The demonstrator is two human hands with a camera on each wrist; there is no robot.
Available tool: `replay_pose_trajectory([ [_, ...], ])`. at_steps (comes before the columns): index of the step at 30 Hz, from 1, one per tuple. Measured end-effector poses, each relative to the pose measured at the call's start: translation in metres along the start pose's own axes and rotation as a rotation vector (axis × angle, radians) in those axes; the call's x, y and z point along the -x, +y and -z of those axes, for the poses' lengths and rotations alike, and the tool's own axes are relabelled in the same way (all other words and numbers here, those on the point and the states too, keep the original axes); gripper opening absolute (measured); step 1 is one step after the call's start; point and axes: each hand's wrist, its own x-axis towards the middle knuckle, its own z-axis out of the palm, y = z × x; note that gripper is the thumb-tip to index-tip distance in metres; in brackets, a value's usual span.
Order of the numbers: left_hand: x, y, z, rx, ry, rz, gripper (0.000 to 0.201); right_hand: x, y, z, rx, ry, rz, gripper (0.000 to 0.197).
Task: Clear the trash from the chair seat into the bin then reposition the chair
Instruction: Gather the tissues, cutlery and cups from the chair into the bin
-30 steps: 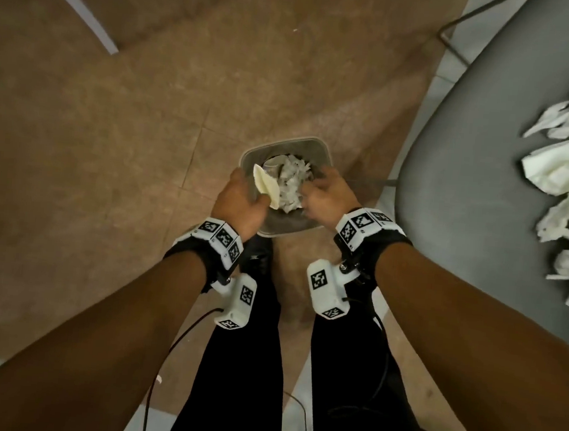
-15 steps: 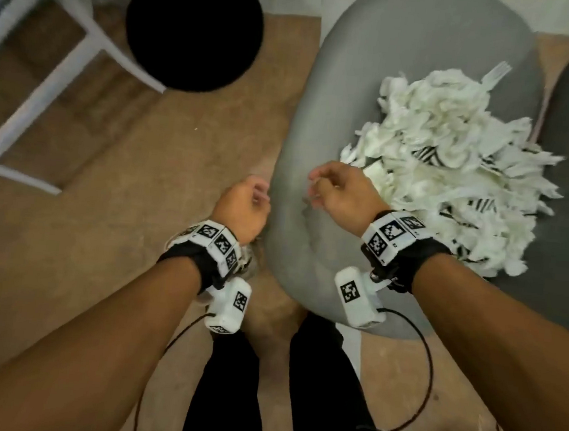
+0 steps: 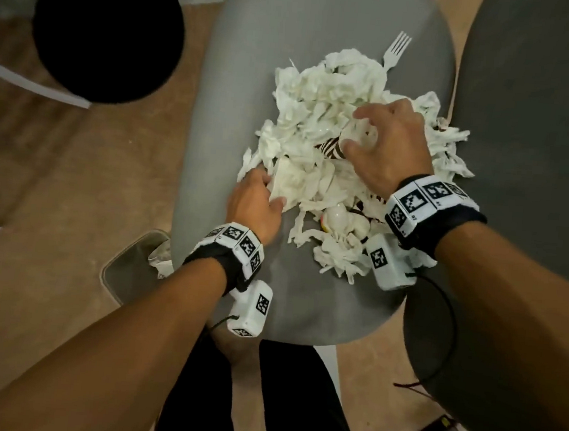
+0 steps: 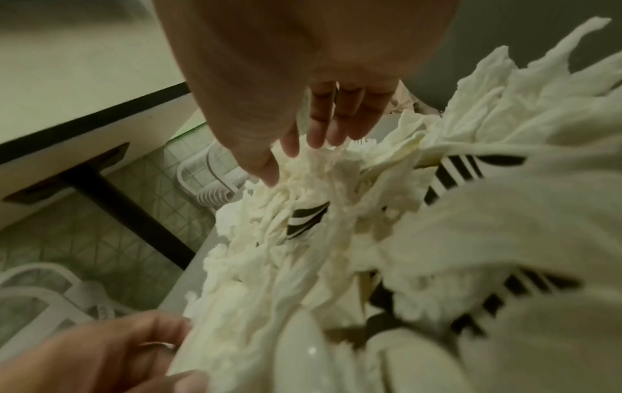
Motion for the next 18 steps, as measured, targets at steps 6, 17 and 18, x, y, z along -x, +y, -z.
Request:
replay_pose_trajectory([
  [6, 0.015, -0.005, 0.017, 0.083, 0.04, -0.006, 0.048, -0.003, 0.002, -0.013, 0.325, -0.144, 0.061, 0.054],
  [17, 0.036, -0.009, 0.04, 0.158, 0.12, -0.048, 0.05, 0.011, -0.01, 0.003, 0.224, -0.04, 0.102, 0.047],
  [18, 0.037, -0.011, 0.041, 0.165, 0.117, -0.052, 0.05, 0.014, -0.012, 0.005, 0.242, -0.03, 0.132, 0.043],
])
